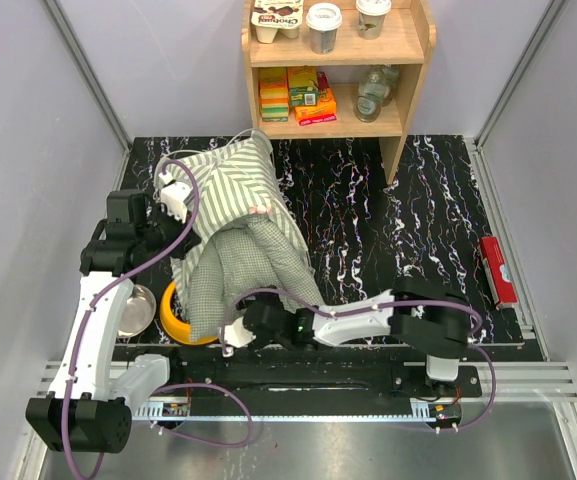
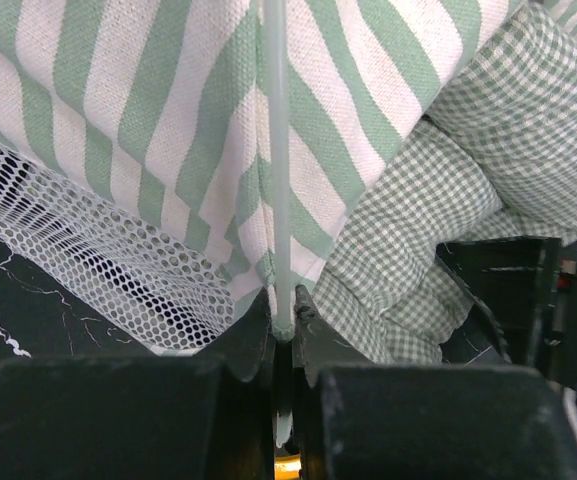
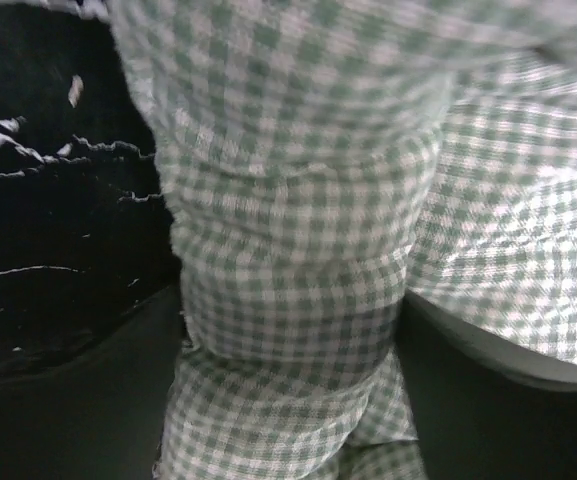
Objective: Set up the pet tent
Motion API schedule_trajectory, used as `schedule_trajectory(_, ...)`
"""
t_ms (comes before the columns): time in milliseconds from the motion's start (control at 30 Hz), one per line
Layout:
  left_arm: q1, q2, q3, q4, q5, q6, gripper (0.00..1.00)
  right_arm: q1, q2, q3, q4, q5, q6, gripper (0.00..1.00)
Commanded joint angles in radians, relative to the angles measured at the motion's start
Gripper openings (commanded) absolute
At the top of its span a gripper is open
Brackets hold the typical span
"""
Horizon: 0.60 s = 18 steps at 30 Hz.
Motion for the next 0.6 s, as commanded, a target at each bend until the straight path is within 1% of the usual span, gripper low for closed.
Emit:
schedule_trajectory(0, -0.007, -0.008, 0.013, -0.051, 0.031, 0.021, 0.00, -0.015, 0.072, 0.120, -0.087, 0.168, 0.029, 0.61)
schedule_trajectory(100, -0.004, -0.011, 0.014, -0.060, 0.040, 0.027, 0.00, -0.013, 0.041, 0.154, -0.064, 0.194, 0.026, 0.21)
schedule_trajectory(167, -0.004, -0.011, 0.021, -0.068, 0.058, 0.040, 0.00, -0.015, 0.014, 0.174, -0.046, 0.206, -0.005, 0.00)
schedule_trajectory(300, -0.006, -0.003, 0.041, -0.103, 0.103, 0.090, 0.00, -0.016, -0.058, 0.205, 0.055, 0.176, -0.123, 0.00)
schedule_trajectory(400, -0.004, 0.005, 0.062, -0.138, 0.133, 0.124, 0.00, -0.042, -0.081, 0.243, 0.112, 0.096, -0.199, 0.00)
schedule_trajectory(467, -0.004, 0.003, 0.070, -0.152, 0.143, 0.141, 0.00, -0.065, -0.069, 0.263, 0.163, 0.061, -0.256, 0.00)
schedule_trajectory(567, -0.004, 0.001, 0.077, -0.186, 0.161, 0.173, 0.00, -0.081, -0.036, 0.300, 0.227, 0.054, -0.368, 0.00)
